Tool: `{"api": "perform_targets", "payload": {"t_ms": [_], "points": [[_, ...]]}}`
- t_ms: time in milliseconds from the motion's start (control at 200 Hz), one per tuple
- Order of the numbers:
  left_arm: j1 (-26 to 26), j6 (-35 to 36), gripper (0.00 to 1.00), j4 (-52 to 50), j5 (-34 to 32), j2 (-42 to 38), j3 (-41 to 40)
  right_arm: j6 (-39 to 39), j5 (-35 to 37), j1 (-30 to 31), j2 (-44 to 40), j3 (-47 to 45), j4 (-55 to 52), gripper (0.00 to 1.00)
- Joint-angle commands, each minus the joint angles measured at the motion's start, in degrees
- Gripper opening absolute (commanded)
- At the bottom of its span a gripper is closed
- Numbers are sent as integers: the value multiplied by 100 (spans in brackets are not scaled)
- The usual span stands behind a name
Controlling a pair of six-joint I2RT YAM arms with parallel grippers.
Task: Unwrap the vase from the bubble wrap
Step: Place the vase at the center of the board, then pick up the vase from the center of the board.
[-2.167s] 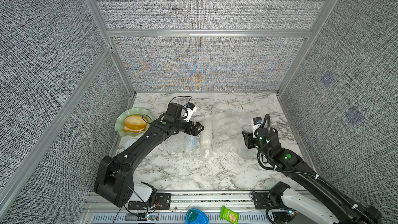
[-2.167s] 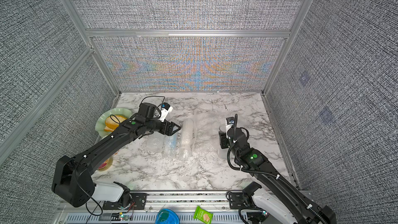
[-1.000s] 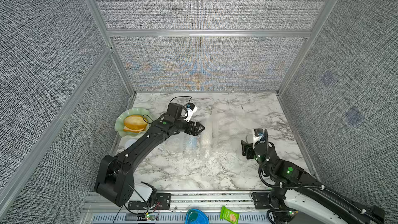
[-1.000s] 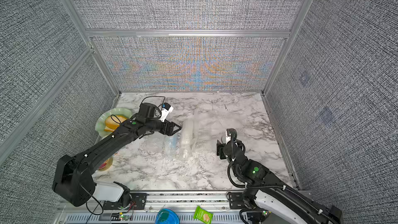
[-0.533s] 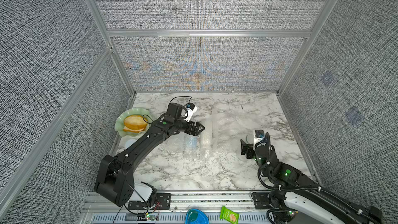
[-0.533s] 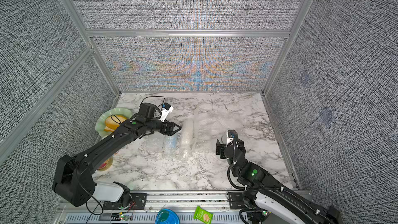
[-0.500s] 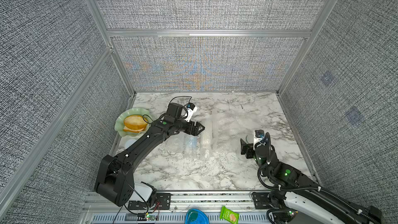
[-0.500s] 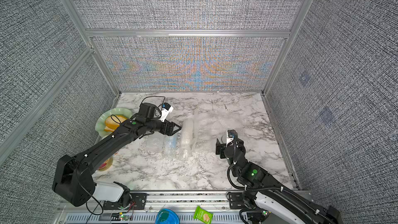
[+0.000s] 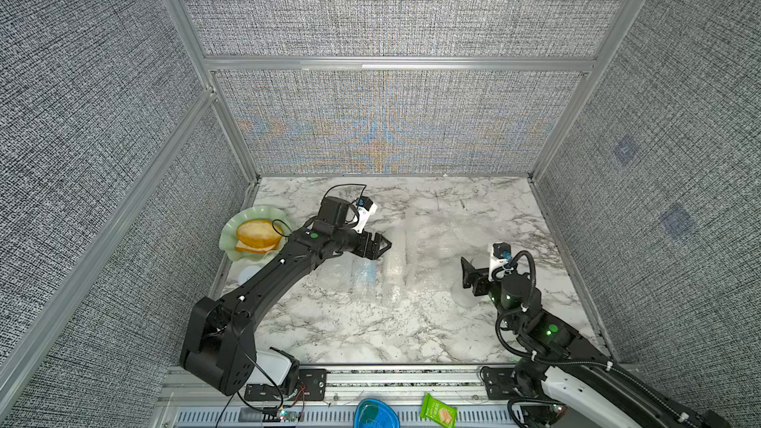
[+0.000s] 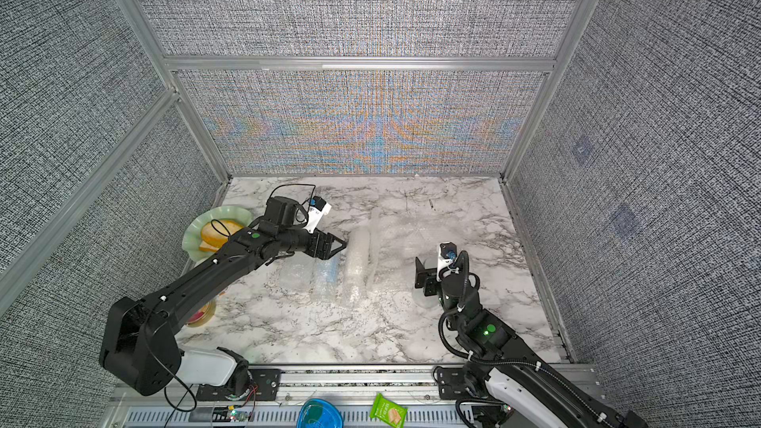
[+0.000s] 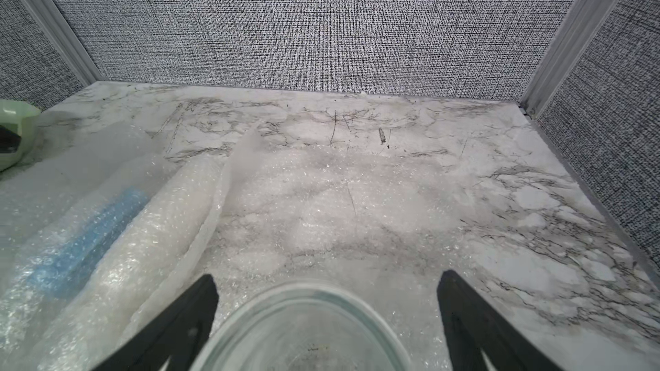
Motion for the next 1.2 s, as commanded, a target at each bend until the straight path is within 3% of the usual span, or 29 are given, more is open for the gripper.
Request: {"api": "perform_targets", "payload": {"t_ms": [0, 140, 630, 840, 1196], "points": [[4, 9, 89, 24, 130, -1, 22, 0, -738, -220, -17, -32, 176, 90], [2, 18, 89, 21, 166, 7, 31, 45, -1084, -394, 118, -55, 310, 84], [0, 34, 89, 5, 174, 17, 22, -143, -1053, -452, 474, 310, 603, 54], [7, 29, 89, -3, 174, 22, 30, -347, -906, -450, 617, 879, 346, 53], [7, 18, 89, 12, 218, 46, 22, -525, -840, -574, 1658, 2012, -67, 52]]}}
